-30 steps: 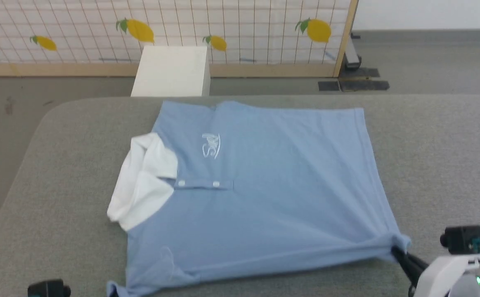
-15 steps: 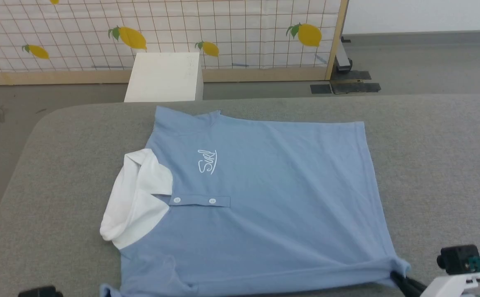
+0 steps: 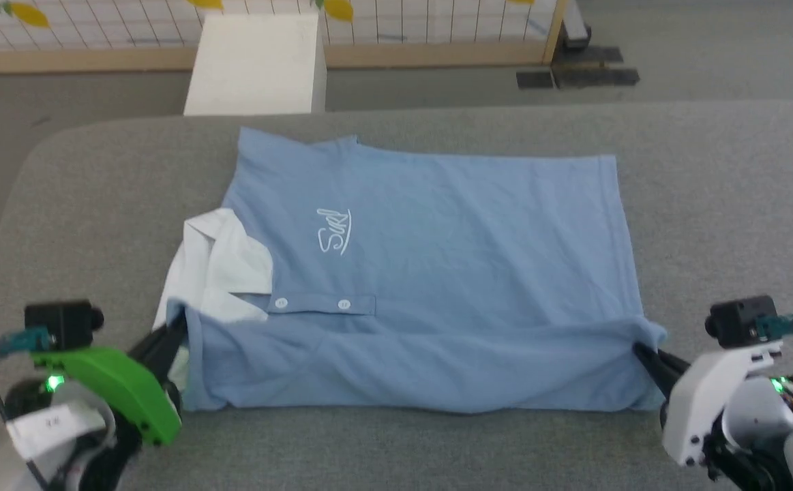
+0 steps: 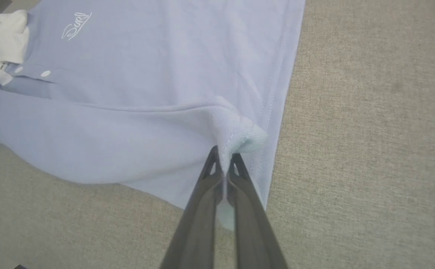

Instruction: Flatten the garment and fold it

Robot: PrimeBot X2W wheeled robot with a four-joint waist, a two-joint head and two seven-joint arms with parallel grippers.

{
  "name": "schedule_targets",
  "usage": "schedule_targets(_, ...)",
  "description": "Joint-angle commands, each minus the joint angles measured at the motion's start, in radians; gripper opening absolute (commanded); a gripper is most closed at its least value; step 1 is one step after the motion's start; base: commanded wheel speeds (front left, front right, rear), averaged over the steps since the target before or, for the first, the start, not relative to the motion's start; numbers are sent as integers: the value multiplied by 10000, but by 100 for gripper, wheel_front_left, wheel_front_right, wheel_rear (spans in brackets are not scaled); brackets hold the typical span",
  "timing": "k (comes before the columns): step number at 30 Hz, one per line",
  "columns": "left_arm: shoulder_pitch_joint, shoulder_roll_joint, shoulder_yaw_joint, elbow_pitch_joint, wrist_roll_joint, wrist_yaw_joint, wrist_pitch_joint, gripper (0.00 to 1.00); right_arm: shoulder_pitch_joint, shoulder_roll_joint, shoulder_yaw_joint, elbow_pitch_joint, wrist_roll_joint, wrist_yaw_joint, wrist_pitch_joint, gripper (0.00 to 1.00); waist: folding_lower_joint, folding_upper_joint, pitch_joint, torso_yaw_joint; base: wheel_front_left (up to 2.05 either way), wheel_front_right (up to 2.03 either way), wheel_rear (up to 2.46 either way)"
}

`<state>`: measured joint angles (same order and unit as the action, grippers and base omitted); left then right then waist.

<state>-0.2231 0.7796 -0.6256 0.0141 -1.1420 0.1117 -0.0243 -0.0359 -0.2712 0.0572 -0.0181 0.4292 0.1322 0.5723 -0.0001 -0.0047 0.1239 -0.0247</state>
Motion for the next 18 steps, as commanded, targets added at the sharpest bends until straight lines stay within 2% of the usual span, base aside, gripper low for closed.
schedule_targets(1, -452, -53, 26, 249, 156, -177, 50, 0, -355, 128, 9, 111, -139, -15, 89, 0, 1, 47, 743, -35, 0, 0, 0)
schedule_targets(12, -2813, -475, -104, 2200, 692, -1346, 438, 0, -1824, 953, -446, 833, -1067, -15, 1039, 0, 1, 47, 2168, -68, 0, 0, 0)
schedule_targets(18, -3327, -864, -406, 3332, 732, -1706, 784, 0, -1910, 1186, -545, 946, -1391, -15, 1615, 0, 1, 47, 2397, -99, 0, 0, 0)
